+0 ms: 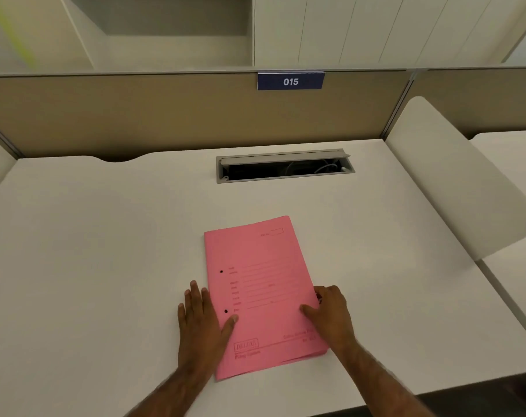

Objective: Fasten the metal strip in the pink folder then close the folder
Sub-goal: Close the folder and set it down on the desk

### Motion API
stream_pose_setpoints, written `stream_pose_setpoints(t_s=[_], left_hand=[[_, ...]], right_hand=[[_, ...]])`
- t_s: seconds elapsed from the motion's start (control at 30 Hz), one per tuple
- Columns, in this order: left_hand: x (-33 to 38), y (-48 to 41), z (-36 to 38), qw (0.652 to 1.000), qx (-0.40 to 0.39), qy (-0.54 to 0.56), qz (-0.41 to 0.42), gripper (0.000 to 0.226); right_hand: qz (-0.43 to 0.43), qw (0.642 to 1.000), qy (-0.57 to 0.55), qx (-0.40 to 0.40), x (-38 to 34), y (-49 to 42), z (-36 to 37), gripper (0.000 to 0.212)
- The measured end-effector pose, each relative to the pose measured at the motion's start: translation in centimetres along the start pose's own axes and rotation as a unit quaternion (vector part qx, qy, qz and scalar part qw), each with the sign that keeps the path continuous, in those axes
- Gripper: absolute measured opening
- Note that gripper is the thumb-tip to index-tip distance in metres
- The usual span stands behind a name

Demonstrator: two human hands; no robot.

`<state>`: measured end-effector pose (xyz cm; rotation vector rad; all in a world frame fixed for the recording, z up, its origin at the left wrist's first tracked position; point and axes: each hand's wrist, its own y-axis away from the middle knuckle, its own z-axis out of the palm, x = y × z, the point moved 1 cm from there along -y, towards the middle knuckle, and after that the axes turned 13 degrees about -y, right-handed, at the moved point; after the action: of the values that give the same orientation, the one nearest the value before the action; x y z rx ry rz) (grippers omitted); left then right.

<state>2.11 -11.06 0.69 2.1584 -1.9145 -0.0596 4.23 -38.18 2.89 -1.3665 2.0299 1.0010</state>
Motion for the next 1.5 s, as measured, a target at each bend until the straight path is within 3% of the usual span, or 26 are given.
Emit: stream_pose_setpoints(t_s=[0.3, 0.57, 0.63, 0.73, 0.9, 1.03, 1.2, 1.5], left_hand=[[1.4, 0.5, -1.6, 0.991, 0.012, 0.118, -0.055, 0.067], [2.5, 0.9, -3.2, 0.925, -0.001, 0.371, -0.078, 0.038], [2.6, 1.1, -4.3, 0.907, 0.013, 0.414, -0.078, 0.038], [2.6, 1.0, -6.7, 0.886, 0.032, 0.459, -0.059, 0.038], [1.4, -0.2, -11.3, 0.867, 0.071, 0.493, -0.030, 0.038], [-1.7, -2.6, -15.1, 0.878, 0.076, 0.473, -0.020, 0.043], [-6.1, -6.9, -18.6, 0.913, 0.025, 0.406, 0.008, 0.055], [-11.6, -14.7, -18.6, 0.936, 0.052, 0.347, -0.036, 0.033]], right_hand=[[-0.018, 0.994, 0.100, 0.026, 0.3, 0.8, 1.7, 0.051], [-0.019, 0.991, 0.127, 0.038, 0.7, 1.5, 2.3, 0.061], [-0.028, 0.995, 0.083, 0.041, 0.5, 1.7, 2.5, 0.060], [-0.031, 0.994, -0.092, 0.048, -0.5, 1.7, 2.4, 0.063], [0.023, 0.937, -0.347, 0.019, -4.3, 1.3, 2.1, 0.057], [0.021, 0.912, -0.411, -0.004, -8.3, -0.1, 1.9, 0.048], [-0.036, 0.924, -0.380, -0.019, -14.0, -2.6, 2.5, 0.041], [-0.076, 0.947, -0.310, -0.039, -21.3, -8.9, 8.1, 0.034]])
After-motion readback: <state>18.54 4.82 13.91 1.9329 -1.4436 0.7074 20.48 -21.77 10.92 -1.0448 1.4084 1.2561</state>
